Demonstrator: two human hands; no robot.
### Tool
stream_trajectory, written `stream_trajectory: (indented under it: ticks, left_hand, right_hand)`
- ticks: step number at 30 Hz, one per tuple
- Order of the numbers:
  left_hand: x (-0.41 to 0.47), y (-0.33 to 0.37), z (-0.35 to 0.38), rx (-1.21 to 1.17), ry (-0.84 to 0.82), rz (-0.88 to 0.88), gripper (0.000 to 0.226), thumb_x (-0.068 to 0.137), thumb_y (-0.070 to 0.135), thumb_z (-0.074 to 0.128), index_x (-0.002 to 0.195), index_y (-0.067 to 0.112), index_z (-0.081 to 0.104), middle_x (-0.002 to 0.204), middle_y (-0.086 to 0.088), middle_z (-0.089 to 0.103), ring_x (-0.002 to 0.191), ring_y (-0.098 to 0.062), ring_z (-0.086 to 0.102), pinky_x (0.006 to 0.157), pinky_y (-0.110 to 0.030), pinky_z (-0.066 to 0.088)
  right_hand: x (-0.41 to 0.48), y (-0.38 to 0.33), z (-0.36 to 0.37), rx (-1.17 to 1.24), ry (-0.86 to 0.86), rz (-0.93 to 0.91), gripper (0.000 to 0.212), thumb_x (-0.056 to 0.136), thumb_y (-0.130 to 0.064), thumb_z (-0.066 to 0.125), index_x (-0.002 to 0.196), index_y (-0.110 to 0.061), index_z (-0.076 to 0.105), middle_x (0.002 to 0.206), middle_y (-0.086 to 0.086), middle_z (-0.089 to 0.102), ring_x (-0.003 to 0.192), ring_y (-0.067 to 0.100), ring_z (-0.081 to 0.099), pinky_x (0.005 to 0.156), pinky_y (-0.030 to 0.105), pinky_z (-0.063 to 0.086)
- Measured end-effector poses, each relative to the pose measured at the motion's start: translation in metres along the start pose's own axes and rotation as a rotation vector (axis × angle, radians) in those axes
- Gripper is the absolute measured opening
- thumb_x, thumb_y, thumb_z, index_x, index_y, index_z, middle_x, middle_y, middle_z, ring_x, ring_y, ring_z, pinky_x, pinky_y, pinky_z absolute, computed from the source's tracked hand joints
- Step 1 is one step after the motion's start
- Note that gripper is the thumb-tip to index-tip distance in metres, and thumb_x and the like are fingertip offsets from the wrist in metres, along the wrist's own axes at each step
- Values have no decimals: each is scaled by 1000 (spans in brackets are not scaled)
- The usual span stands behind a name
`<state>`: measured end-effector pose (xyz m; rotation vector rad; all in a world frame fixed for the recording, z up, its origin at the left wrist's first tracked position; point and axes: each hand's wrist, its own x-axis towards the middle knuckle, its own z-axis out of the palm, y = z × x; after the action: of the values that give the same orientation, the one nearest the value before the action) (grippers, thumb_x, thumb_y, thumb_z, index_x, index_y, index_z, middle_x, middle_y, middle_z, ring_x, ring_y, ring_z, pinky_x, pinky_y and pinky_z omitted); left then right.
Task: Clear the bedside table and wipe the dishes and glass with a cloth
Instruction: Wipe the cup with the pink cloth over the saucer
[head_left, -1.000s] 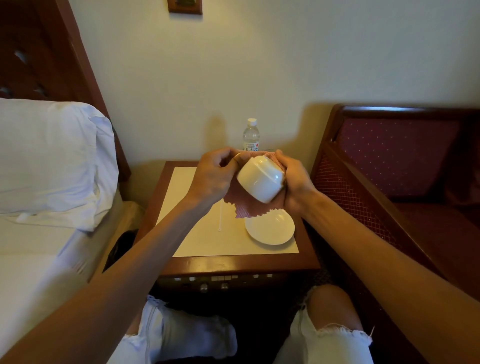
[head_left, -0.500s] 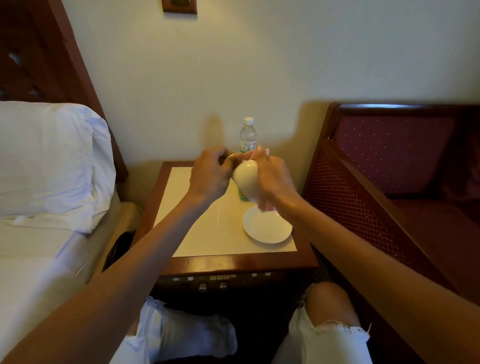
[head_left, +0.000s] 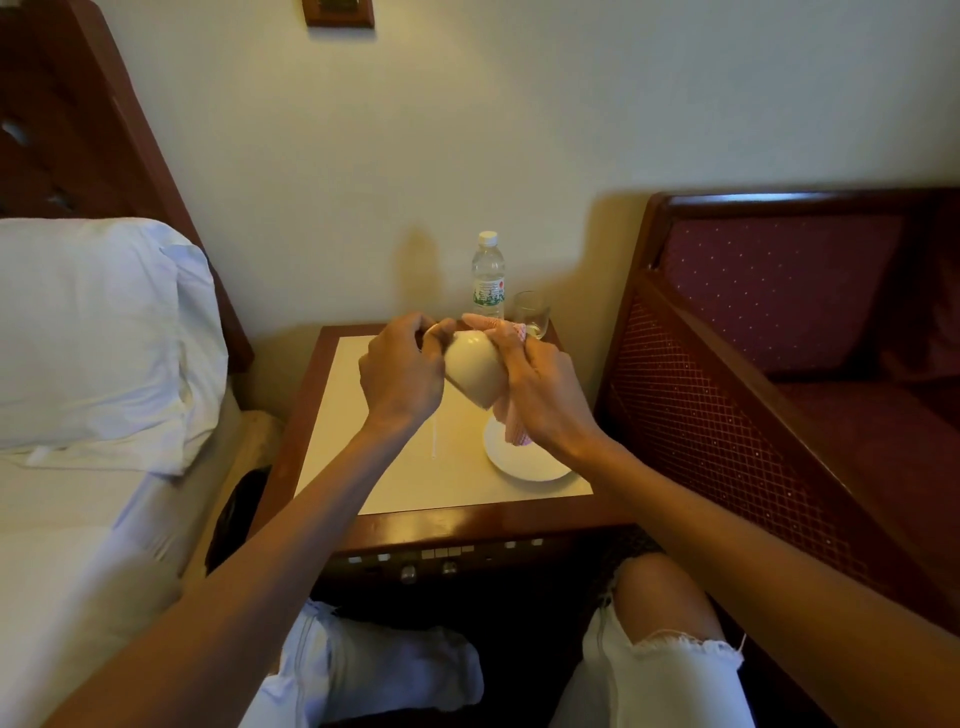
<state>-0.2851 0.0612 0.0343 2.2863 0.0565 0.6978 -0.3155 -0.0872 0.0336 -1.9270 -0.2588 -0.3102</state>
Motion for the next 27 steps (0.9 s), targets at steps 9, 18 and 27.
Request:
stream_trajectory:
  ticks: [9,18,27]
  left_hand:
    - [-3,5,8,35,-22,10,33,101,44,50,93,19,69,82,3,64,78,-22,58,64,-32,34]
    - [-8,21,8,-22,-131,-113,39,100,49,48,83,19,66,72,5,60,76,-25,58,67,-35,35]
    - [-8,17,15,-311,-149,-472,33,97,42,57,75,20,65,89,-9,71,74,-28,69,83,-48,59]
  right_hand:
    - [7,2,-20,36,-55,152,45,106,-38,30,106,-28,74,97,0,70,90,12,62,75,30,47]
    - [12,9,-22,143,-76,218,49,105,-44,29,105,-24,74,104,7,70,99,20,63,82,36,49]
    - [5,17,-11,239,-99,283,48,104,-48,25,130,-25,58,118,7,62,108,23,60,94,43,53]
